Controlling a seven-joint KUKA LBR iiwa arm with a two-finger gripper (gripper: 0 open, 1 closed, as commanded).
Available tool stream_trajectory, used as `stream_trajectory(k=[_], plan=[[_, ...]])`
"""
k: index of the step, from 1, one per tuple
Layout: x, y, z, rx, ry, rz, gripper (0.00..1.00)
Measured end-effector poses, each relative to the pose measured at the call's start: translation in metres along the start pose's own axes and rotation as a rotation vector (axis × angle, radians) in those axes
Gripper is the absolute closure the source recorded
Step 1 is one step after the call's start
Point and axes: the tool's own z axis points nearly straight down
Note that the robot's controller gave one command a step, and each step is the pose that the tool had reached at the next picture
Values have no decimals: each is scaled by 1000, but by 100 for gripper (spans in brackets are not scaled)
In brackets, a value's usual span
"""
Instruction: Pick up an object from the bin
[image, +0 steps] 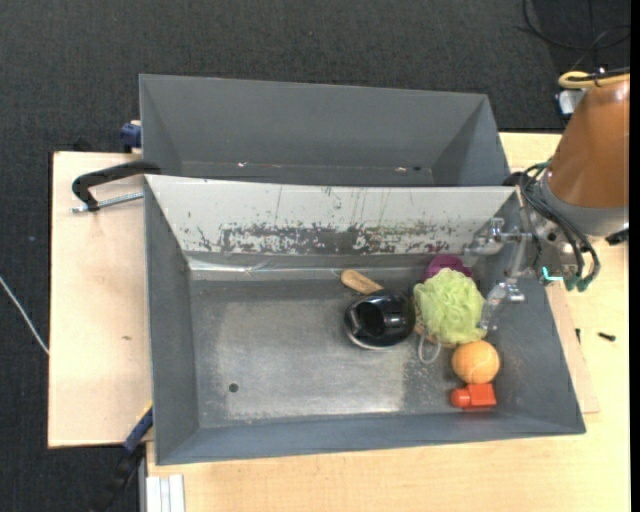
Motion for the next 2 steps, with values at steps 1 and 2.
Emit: stream_trajectory(k=[1,2], plan=[[-2,1,-5,1,-8,-2,0],[-2,-4,34,4,-11,-305,0]])
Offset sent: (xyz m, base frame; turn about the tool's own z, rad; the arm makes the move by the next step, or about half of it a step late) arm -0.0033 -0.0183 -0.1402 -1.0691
